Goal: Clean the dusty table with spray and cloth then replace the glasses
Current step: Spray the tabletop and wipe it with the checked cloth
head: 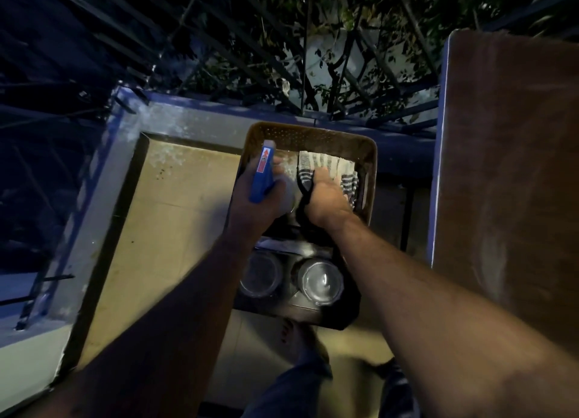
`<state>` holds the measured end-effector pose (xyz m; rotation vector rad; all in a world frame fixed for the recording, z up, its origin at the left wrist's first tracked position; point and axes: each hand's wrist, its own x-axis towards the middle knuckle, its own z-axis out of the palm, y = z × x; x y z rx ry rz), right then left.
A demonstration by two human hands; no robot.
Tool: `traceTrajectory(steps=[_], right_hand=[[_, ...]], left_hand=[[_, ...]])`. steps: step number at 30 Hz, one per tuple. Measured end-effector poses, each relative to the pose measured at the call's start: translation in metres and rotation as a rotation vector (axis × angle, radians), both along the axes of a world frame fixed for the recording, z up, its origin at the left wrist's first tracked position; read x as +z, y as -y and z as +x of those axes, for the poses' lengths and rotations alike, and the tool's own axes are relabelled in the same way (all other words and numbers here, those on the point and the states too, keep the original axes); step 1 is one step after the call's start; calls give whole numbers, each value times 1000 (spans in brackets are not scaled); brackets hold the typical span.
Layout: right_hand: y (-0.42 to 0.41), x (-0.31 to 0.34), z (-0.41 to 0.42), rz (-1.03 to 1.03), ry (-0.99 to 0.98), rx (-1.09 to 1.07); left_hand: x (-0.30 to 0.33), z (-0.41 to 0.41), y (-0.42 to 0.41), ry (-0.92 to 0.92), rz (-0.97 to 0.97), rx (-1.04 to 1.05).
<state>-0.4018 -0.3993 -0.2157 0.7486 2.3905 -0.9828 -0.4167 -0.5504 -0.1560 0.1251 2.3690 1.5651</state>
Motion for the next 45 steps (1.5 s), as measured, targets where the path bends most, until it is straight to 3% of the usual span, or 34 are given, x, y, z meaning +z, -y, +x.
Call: traceTrajectory(steps=[6,12,14,19,31,45], right_hand=[[-22,46,21,-348,-159,-409],[-42,104,47,-1006,-303,-981],[-61,122,66,-1183,-346,-990],[-103,160,115,-1371,-439,-989],[-238,198,223,-1443,-617,-1013],[-374,200,317,-1445,-658,-1102]], left_hand=[[38,6,-16,-12,99,146],[94,34,-42,-46,163,215],[111,50,-50,-61,140,207],[138,88,-75,-58,116,166],[196,171,-198,-46,163,10],[189,240,-343,-66,5,-116]])
